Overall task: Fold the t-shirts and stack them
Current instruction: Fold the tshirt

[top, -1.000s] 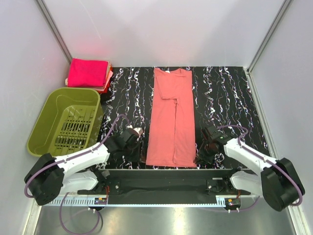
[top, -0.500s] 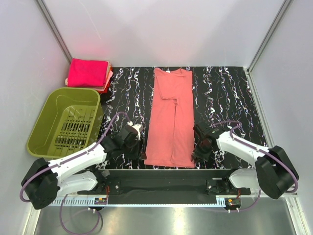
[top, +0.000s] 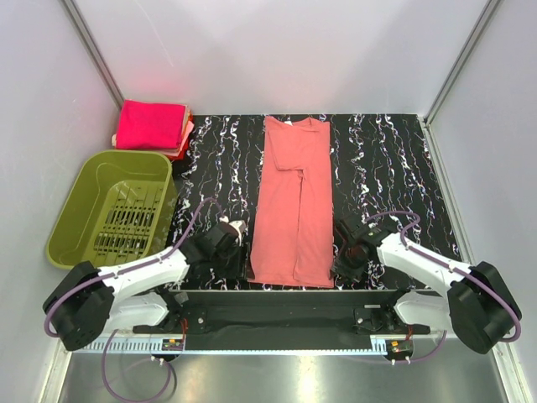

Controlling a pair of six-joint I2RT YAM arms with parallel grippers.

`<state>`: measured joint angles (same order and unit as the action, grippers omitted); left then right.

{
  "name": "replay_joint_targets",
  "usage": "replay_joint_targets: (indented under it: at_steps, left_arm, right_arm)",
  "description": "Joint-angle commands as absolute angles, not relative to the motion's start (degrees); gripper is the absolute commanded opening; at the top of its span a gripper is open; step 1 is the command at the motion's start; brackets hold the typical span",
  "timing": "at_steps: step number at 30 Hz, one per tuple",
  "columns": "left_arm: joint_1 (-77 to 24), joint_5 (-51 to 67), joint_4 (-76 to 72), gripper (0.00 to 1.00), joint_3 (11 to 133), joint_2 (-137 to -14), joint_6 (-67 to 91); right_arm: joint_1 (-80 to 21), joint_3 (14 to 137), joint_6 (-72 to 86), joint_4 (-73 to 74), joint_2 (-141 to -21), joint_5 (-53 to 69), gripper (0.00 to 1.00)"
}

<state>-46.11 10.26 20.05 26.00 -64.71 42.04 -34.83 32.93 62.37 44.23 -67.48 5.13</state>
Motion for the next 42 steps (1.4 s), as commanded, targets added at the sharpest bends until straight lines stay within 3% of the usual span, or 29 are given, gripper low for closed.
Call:
replay_joint_targets:
  at_steps: [1, 9, 14, 15, 16, 19, 30, 42]
  left_arm:
    - [-46.1, 11.3, 14.8, 0.5, 25.9, -66.3, 43.9]
    - [-46.1, 12.6, 13.8, 0.36, 25.5, -67.7, 43.9]
    - [-46.1, 12.7, 14.5, 0.06, 25.5, -65.6, 43.6]
    - [-46.1, 13.0, 14.5, 0.03, 25.5, -65.4, 43.7]
    - [-46.1, 13.4, 14.5, 0.0, 25.6, -65.1, 43.7]
    - [-46.1, 14.6, 14.4, 0.0, 25.9, -64.5, 43.6]
    - [-44.7, 15.1, 18.2, 0.0, 34.8, -66.7, 43.2]
    - [-35.8, 15.6, 24.0, 0.0, 56.3, -85.7, 34.4]
  right_arm:
    - [-36.5, 33.4, 63.8, 44.3, -67.7, 3.2, 0.36]
    - [-38.7, 34.3, 63.5, 41.8, -72.6, 4.0, 0.34]
    - [-39.8, 34.3, 64.2, 41.4, -73.0, 3.4, 0.25]
    - [-39.9, 34.2, 64.2, 41.4, -72.9, 3.4, 0.22]
    - [-40.0, 34.1, 64.2, 41.4, -72.4, 3.3, 0.13]
    - [-40.1, 33.9, 64.2, 42.0, -71.1, 2.8, 0.0]
    - [-40.1, 42.6, 54.0, 45.1, -67.3, -4.9, 0.0]
    - [-34.6, 59.8, 31.8, 41.1, -86.4, -6.2, 0.0]
